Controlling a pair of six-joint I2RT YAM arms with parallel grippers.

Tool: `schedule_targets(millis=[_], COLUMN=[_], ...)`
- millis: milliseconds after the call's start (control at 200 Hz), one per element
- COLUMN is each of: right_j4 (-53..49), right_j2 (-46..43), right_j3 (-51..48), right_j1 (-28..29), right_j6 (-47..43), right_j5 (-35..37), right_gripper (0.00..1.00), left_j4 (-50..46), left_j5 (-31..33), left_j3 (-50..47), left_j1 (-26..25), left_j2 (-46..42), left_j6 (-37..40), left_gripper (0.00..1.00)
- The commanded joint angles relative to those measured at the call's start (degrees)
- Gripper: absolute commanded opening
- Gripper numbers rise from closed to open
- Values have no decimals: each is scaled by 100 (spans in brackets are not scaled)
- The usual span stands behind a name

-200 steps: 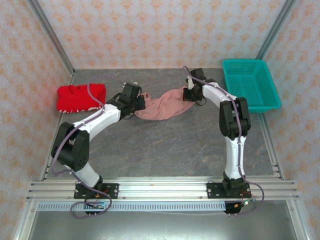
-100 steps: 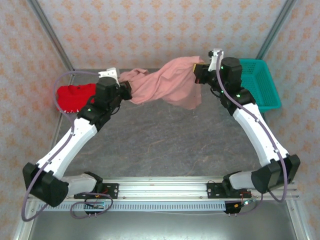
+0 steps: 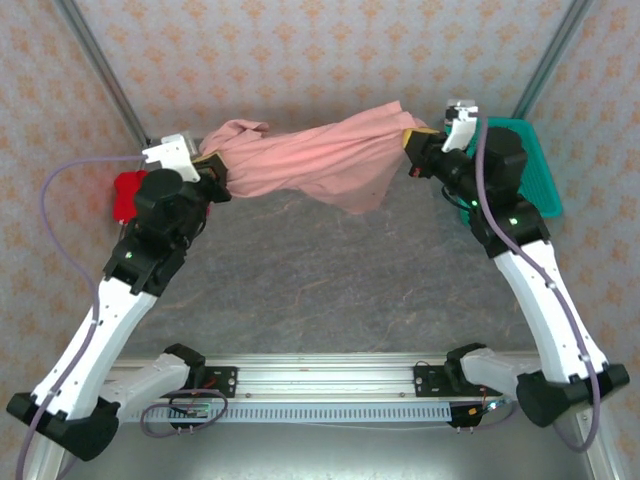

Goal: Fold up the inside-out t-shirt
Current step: Flatten out the T-shirt at the center of the table.

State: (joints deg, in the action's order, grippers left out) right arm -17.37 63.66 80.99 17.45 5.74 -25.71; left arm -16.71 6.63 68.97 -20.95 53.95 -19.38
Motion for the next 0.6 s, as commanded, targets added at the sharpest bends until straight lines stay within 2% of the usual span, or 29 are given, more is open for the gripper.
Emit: schedule_targets(millis=[0,105,205,265,340,430,515,550,596], right_j4=[188,223,75,-73,33,426,324,-23,-648], right_j2=[-402,-554,-596,-522,-248,594,1838,2384,3004], right_j3=[225,232,143,55,-200,-523,-176,226,821], right_j1=[-23,-23,-24,-27,-23,140,299,289,282], right_j6=[247,412,444,443,762,1409,1644,1553,1137], right_j5=[-500,-977,-952,-740,-490,-121,246,434,971], right_gripper=[0,0,0,0,0,0,0,3,15], left_j4=[-78,-124,-270,-451,-610,-532,-531,-664,-943], left_j5=[141,-223,-350,-128,438,983,870,725,606], left_j3=[295,320,131,-28,-264,-380,23,343,832], left_j1=[56,48,47,50,63,243,720,905,1007], left_j2=[-327,-416,-299,-96,369,1287,2497,2988,3604], left_j6=[89,-96,-302,-346,-338,-279,-357,-395,-355], left_gripper=[0,2,6,8,9,11,18,24,33])
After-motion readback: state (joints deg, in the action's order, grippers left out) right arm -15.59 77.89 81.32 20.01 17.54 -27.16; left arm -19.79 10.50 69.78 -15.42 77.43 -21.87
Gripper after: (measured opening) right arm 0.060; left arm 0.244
